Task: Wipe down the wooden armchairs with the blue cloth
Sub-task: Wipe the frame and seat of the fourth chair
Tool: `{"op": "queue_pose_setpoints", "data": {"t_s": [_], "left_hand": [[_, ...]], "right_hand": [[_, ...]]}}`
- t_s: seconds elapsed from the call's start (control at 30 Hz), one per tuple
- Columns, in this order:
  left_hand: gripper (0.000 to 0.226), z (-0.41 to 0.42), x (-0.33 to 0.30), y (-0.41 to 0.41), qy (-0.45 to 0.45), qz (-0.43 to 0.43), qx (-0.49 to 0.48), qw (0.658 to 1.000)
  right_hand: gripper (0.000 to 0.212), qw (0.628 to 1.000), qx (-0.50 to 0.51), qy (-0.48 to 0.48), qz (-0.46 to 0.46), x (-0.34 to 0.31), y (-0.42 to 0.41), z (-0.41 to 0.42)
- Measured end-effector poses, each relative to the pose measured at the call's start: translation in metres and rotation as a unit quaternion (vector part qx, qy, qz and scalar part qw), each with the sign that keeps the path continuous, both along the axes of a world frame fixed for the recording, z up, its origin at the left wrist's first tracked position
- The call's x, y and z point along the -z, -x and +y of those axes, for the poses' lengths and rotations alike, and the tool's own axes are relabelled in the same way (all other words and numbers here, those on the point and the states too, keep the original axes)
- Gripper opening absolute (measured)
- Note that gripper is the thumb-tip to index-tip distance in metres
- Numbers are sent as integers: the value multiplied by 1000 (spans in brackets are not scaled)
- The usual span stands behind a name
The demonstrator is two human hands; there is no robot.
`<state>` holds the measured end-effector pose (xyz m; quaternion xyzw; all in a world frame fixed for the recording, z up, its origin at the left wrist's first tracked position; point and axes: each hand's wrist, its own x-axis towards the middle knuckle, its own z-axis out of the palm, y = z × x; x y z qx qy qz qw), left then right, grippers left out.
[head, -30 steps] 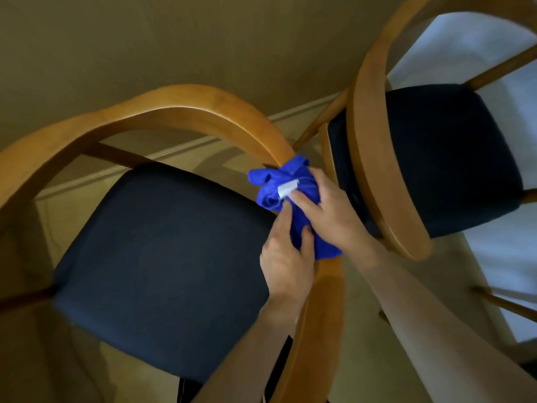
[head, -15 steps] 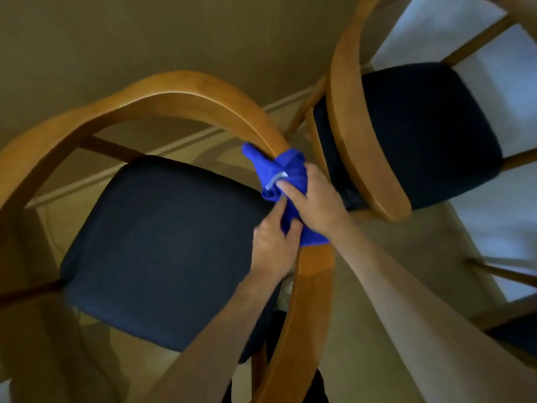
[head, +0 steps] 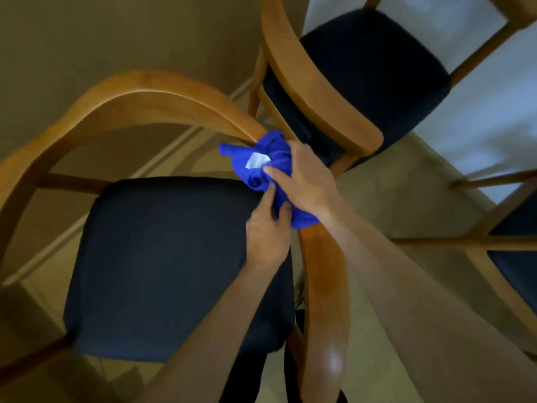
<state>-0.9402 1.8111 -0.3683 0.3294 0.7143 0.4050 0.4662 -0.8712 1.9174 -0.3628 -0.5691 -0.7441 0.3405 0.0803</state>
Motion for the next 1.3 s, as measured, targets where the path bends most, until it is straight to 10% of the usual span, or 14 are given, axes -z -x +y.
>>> {"op": "queue_pose_setpoints", "data": {"t_s": [0.3, 0.43, 0.77, 1.03, 1.3], "left_hand": [[61, -89, -7, -36, -30, 87, 58, 994], [60, -25, -3, -17, -28, -75, 27, 996], [40, -140, -12, -51, 7, -82, 27, 996], [61, -54, 2, -59, 33, -178, -26, 983], [56, -168, -14, -87, 15, -13, 89, 996]], "right_hand": [[66, 981, 190, 39, 23, -5, -62, -117], [52, 984, 149, 66, 77, 2, -46, -54], [58, 931, 253, 153, 215, 6, -120, -204], [57, 928, 170, 180, 279, 14, -107, -116], [54, 890, 261, 188, 323, 9, -131, -246]]}}
